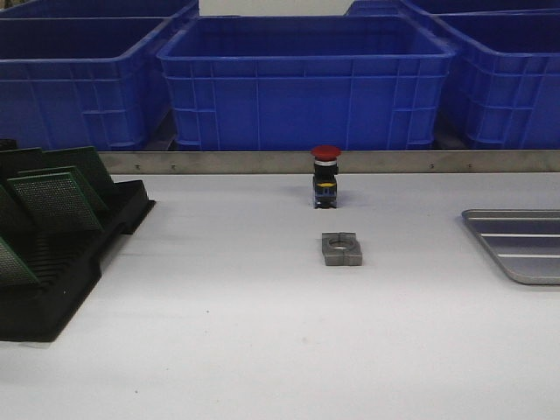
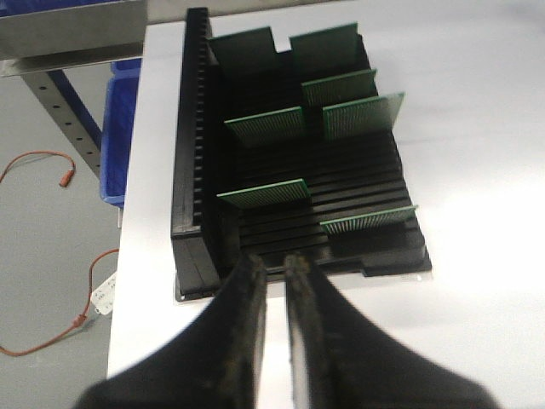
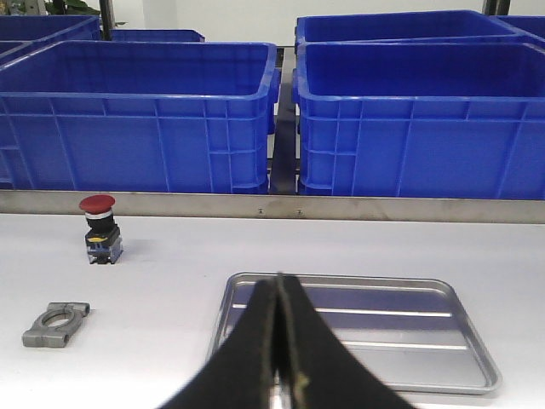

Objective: Place circuit board on tray
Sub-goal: 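Lower the left gripper into the black rack onto a green circuit board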

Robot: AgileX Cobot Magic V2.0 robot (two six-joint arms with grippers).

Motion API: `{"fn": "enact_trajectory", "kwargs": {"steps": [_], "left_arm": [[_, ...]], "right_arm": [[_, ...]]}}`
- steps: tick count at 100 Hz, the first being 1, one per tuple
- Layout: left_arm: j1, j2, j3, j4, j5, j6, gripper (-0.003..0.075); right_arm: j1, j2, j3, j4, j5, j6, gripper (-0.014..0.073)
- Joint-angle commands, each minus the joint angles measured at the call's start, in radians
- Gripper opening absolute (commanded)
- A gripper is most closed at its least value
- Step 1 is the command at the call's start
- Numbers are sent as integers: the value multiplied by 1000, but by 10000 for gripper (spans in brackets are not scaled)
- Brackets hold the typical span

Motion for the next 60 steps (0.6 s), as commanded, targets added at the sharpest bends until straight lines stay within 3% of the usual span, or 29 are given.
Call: {"fn": "enact_trajectory", "kwargs": {"steps": [1,9,14,21,28,40,60], "left_arm": [[-10,74,-69,-86,-32,200,210],[-10,131,-80,-181,-19,451,344],[-10,162,-80,-261,2,681,390],[-10,214,-80,-368,22,935,400],[-10,265,-80,-442,8,1093,400],[-10,358,-80,-479,-34,1287,400],[-10,500,-80,-526,-95,1416,400]], "right_arm": [[-4,-22,-12,-13,-78,-5,-60],[-4,-22,-12,-13,-78,-5,-60],[-4,-22,-12,-13,-78,-5,-60],[-4,-22,-12,-13,-78,-5,-60],[-4,-22,-12,-13,-78,-5,-60],[-4,-22,-12,-13,-78,-5,-60],[-4,-22,-12,-13,-78,-5,-60]]}}
